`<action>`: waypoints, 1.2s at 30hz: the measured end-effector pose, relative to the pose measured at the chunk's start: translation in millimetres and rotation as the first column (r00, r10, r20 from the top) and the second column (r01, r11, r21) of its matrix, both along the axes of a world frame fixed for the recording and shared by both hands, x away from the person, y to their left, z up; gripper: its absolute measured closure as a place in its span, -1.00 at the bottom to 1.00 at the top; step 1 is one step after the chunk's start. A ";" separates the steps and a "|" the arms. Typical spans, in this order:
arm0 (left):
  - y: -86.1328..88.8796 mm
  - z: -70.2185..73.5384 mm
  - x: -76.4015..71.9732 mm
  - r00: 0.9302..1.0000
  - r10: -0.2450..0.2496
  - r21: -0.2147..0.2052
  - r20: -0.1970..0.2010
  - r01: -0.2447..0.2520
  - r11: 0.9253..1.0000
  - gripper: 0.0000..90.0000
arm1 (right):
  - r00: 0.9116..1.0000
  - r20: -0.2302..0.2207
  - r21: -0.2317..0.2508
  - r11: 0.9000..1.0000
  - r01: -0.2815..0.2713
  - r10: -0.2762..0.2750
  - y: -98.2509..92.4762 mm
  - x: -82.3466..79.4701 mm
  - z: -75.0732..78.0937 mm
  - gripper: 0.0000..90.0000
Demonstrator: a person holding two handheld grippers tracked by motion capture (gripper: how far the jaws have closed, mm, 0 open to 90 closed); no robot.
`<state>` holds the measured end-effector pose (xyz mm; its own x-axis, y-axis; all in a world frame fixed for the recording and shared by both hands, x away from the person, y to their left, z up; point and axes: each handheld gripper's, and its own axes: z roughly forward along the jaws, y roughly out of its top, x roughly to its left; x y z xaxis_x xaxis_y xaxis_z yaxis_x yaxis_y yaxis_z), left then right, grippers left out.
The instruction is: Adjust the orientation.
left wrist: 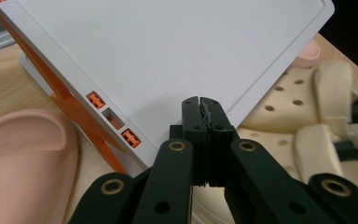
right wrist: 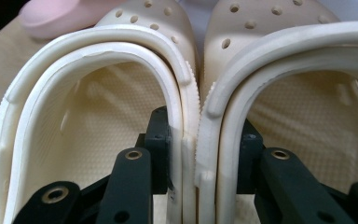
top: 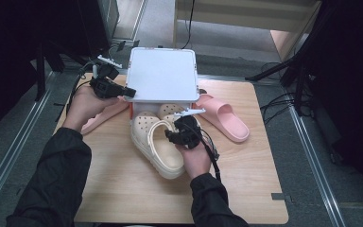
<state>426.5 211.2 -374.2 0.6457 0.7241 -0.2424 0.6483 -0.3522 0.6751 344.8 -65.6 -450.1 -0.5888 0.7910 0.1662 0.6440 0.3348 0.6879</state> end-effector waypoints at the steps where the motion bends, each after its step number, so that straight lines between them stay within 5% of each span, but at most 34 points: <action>1: 0.3 0.0 0.1 1.000 0.000 0.001 0.002 0.000 1.000 0.99 | 1.000 -0.004 0.000 1.000 0.018 -0.018 1.9 10.3 -3.0 0.50; 12: 0.5 -0.2 0.4 1.000 -0.003 -0.003 0.000 0.003 1.000 0.99 | 0.995 0.013 -0.013 0.995 0.095 -0.094 19.9 44.6 -10.8 0.50; 22: 0.8 -0.3 0.3 1.000 -0.003 -0.004 0.000 0.003 1.000 0.99 | 0.986 0.019 -0.010 0.987 0.163 -0.163 32.8 55.0 -26.5 0.49; 27: 1.3 -0.7 0.4 1.000 -0.003 -0.010 -0.003 0.003 1.000 0.99 | 0.979 0.062 -0.021 0.981 0.194 -0.192 40.1 57.7 -35.1 0.47; 36: 1.8 -0.7 0.4 1.000 -0.004 -0.007 -0.001 0.004 1.000 0.99 | 0.983 0.037 0.020 0.984 0.177 -0.178 33.4 56.8 -33.1 0.36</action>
